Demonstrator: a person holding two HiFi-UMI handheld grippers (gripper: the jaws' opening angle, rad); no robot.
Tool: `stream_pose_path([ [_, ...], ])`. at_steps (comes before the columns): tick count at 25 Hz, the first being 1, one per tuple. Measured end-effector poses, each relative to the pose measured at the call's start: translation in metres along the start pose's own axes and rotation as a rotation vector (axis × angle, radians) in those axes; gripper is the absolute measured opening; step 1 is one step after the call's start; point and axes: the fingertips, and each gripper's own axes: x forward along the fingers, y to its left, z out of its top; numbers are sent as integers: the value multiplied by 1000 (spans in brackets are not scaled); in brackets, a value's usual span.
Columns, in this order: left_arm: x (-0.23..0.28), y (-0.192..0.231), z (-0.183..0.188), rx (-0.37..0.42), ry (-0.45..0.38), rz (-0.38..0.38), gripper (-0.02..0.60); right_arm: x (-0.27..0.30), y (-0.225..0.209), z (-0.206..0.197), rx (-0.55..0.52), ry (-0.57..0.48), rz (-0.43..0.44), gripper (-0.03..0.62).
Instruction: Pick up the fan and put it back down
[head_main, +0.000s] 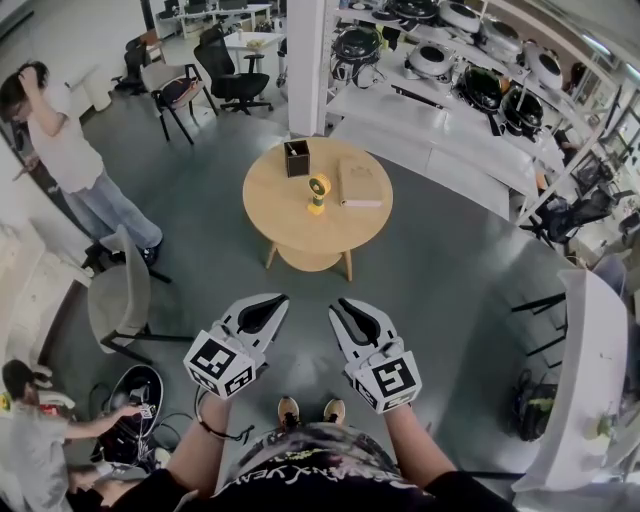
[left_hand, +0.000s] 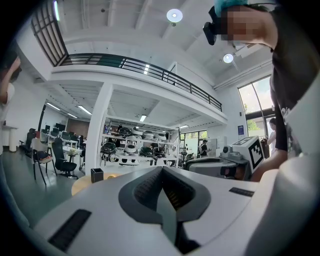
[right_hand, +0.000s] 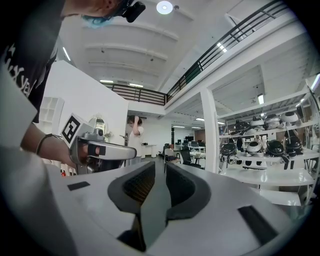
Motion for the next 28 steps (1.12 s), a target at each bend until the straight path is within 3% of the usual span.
stream_pose_path([
  [7, -3, 3, -1, 1, -3, 1, 17, 4, 6, -1, 9, -2, 19, 128],
  [28, -1, 3, 1, -5, -2, 2, 17, 7, 9, 2, 34, -4, 56, 396],
])
